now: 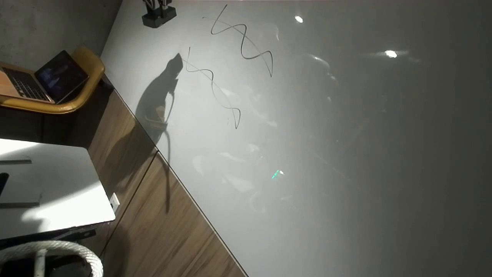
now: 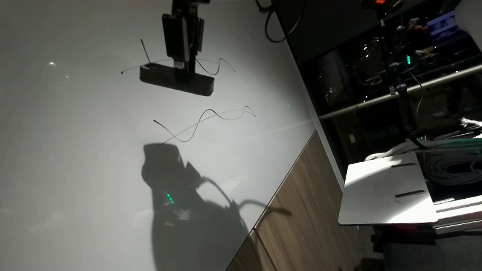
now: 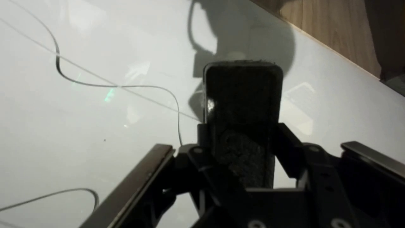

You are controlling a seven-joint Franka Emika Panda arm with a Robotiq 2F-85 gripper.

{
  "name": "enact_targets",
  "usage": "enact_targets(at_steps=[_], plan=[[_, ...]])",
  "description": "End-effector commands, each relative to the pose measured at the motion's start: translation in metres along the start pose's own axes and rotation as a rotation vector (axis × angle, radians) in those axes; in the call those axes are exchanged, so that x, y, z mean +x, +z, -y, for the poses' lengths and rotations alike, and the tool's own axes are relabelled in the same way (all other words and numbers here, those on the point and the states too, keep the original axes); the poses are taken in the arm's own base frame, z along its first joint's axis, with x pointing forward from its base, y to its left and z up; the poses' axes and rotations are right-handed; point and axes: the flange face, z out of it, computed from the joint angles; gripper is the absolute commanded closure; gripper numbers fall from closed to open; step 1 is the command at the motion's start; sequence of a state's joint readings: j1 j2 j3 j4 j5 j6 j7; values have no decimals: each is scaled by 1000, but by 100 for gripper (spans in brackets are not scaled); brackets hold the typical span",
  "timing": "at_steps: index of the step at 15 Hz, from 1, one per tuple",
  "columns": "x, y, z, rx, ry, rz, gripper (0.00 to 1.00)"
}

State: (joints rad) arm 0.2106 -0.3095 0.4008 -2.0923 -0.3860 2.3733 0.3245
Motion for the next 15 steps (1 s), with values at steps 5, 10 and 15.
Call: enact_targets(at_steps=[5, 10, 15], plan=[[53, -44, -39, -120, -50, -144, 72], [69, -21, -36, -161, -93, -175, 72], [81, 35, -43, -223, -157, -155, 72]])
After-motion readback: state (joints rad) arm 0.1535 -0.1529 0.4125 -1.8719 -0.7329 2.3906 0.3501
